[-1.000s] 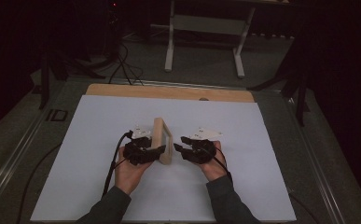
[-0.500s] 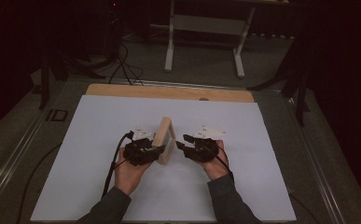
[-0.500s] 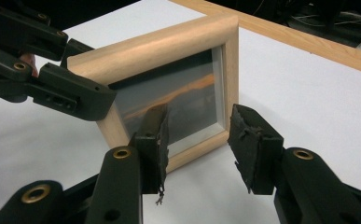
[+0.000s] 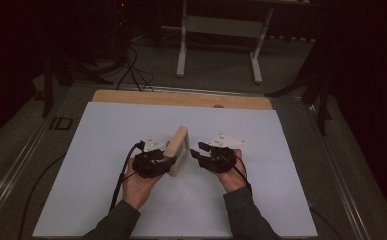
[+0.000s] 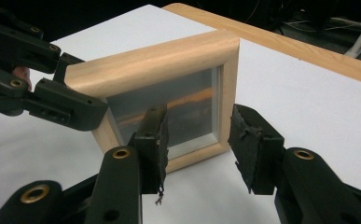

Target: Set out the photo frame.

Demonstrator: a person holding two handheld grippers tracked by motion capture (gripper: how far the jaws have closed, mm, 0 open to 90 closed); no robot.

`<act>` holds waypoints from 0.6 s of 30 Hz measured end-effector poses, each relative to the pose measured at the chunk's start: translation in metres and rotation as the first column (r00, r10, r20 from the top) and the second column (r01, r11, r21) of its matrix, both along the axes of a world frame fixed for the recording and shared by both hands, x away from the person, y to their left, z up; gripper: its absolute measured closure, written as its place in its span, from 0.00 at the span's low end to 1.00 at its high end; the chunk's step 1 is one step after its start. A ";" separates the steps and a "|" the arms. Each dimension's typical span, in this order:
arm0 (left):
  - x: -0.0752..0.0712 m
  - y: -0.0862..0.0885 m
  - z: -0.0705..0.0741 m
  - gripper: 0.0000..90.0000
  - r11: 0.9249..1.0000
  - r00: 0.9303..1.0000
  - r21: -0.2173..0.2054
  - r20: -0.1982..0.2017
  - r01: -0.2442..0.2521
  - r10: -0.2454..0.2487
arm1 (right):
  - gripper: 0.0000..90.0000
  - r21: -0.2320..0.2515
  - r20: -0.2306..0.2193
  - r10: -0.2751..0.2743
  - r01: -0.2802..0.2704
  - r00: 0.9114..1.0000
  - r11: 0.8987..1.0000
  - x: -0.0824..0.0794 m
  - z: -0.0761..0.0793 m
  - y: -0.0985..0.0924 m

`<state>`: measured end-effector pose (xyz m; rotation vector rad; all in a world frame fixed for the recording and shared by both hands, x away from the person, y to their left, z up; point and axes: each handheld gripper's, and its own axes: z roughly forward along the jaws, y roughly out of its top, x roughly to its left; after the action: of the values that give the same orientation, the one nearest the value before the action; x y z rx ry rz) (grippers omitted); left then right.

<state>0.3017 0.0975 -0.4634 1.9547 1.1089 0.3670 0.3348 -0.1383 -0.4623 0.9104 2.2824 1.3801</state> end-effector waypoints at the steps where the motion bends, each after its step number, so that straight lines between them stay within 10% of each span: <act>1: 0.000 0.000 0.000 0.67 1.000 1.000 0.001 0.002 0.003 -0.003 | 0.63 0.001 0.001 -0.001 0.001 1.000 1.000 0.000 0.001 0.000; 18: -0.004 -0.004 0.000 0.68 0.998 0.998 0.038 0.033 0.046 -0.047 | 0.70 -0.004 0.030 -0.042 0.042 0.999 0.999 0.008 0.005 0.001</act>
<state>0.2979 0.0936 -0.4638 1.9957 1.0397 0.3968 0.3433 -0.1375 -0.4572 0.9254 2.2308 1.3616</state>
